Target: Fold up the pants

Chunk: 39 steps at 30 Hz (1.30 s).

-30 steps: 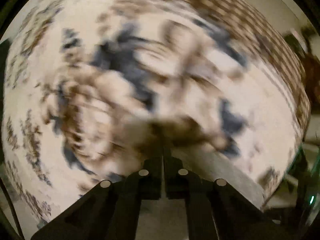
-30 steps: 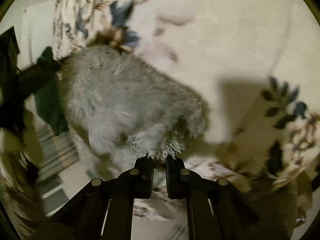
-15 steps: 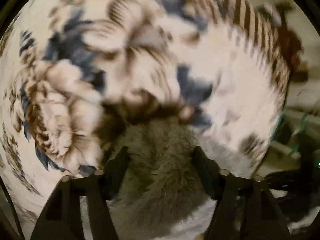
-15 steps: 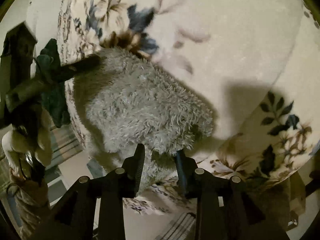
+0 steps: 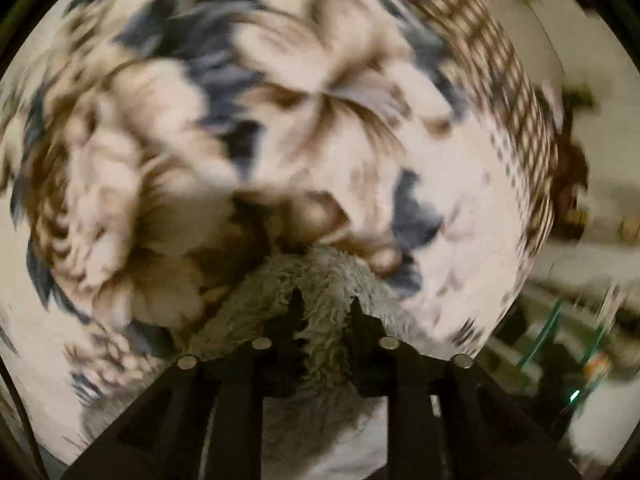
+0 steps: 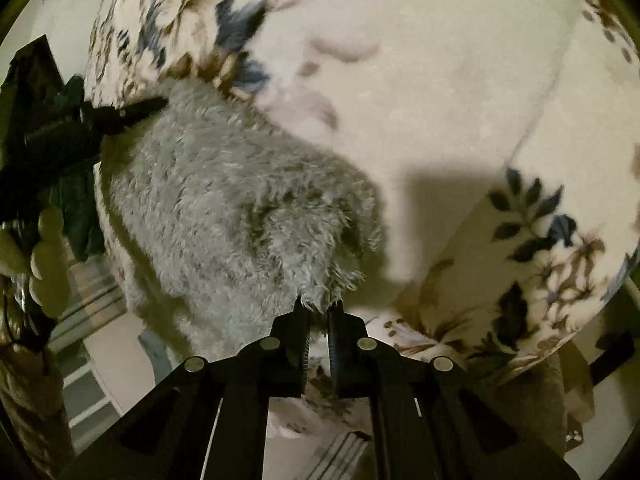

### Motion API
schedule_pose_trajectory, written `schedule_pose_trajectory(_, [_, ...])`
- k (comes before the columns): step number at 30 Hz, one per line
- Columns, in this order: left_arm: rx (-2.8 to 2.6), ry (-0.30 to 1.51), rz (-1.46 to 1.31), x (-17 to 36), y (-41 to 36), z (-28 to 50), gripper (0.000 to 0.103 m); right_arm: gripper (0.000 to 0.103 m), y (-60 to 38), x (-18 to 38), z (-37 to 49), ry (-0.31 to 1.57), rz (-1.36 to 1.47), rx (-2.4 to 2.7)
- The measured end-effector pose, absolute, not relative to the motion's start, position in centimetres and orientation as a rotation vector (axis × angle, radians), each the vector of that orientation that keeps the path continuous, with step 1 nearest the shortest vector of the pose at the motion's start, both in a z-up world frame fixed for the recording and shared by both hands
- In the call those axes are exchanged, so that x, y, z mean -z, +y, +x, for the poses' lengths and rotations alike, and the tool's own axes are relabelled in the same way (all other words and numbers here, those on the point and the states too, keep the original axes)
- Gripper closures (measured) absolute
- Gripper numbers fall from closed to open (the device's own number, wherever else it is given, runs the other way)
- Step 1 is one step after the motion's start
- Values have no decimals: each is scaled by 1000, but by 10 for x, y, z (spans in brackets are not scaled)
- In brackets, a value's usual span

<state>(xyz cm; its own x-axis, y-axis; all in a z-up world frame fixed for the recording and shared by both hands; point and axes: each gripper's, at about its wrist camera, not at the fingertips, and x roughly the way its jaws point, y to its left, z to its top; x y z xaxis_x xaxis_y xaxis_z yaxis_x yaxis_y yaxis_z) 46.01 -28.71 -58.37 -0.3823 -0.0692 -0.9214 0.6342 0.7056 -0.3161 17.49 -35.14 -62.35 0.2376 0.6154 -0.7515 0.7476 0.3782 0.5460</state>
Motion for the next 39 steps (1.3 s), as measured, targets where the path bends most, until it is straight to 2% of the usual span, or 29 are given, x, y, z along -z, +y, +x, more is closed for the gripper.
schedule_pose_trajectory(3, [805, 1821, 284, 567, -274, 470, 71, 83, -359, 615, 189, 1412, 1372, 88])
schedule_pose_trajectory(4, [793, 1802, 236, 557, -266, 476, 68, 74, -364, 609, 189, 1401, 1378, 85])
schedule_pose_trajectory(5, [785, 1788, 192, 552, -259, 476, 58, 66, -370, 603, 189, 1384, 1379, 87])
schedule_pose_trajectory(6, [775, 1778, 151, 546, -251, 479, 48, 53, -378, 597, 188, 1357, 1372, 105])
schedule_pose_trajectory(7, [775, 1772, 120, 544, -247, 479, 43, 48, -385, 593, 186, 1333, 1365, 132])
schedule_pose_trajectory(11, [783, 1807, 176, 564, -252, 460, 41, 48, -400, 616, 188, 1337, 1434, 182])
schedule_pose_trajectory(12, [789, 1813, 189, 568, -255, 453, 41, 49, -397, 627, 189, 1356, 1463, 166])
schedule_pose_trajectory(13, [805, 1807, 214, 573, -259, 445, 42, 57, -390, 633, 191, 1377, 1475, 154])
schedule_pose_trajectory(14, [810, 1782, 259, 573, -259, 439, 54, 62, -382, 638, 193, 1391, 1482, 130])
schedule_pose_trajectory(15, [806, 1753, 311, 572, -258, 438, 80, 76, -376, 639, 192, 1409, 1459, 124])
schedule_pose_trajectory(16, [793, 1727, 341, 572, -256, 439, 80, 88, -371, 638, 192, 1422, 1423, 132])
schedule_pose_trajectory(18, [768, 1707, 333, 574, -255, 441, 84, 92, -366, 636, 188, 1421, 1384, 158])
schedule_pose_trajectory(22, [757, 1770, 239, 587, -247, 456, 83, 98, -367, 635, 178, 1441, 1338, 225])
schedule_pose_trajectory(24, [746, 1783, 156, 578, -240, 460, 74, 97, -369, 632, 180, 1451, 1333, 210])
schedule_pose_trajectory(26, [756, 1753, 99, 559, -229, 462, 72, 94, -369, 622, 187, 1456, 1313, 182])
schedule_pose_trajectory(27, [748, 1699, 97, 544, -221, 462, 65, 91, -370, 613, 194, 1459, 1279, 175])
schedule_pose_trajectory(28, [729, 1632, 105, 527, -210, 460, 60, 82, -369, 605, 200, 1467, 1235, 168])
schedule_pose_trajectory(29, [710, 1583, 90, 513, -197, 458, 41, 73, -368, 592, 204, 1483, 1165, 172])
schedule_pose_trajectory(30, [683, 1527, 70, 498, -181, 455, 18, 53, -365, 578, 209, 1492, 1081, 182])
schedule_pose_trajectory(31, [650, 1472, 45, 484, -160, 450, 9, 39, -360, 565, 215, 1488, 1014, 180])
schedule_pose_trajectory(32, [612, 1435, 25, 473, -140, 444, 3, 35, -353, 551, 222, 1484, 942, 168])
schedule_pose_trajectory(36, [403, 1369, -66, 460, -51, 419, 2, 32, -318, 517, 252, 1488, 731, 103])
schedule_pose_trajectory(39, [257, 1427, -229, 489, 8, 404, 2, 32, -295, 517, 271, 1500, 646, 70])
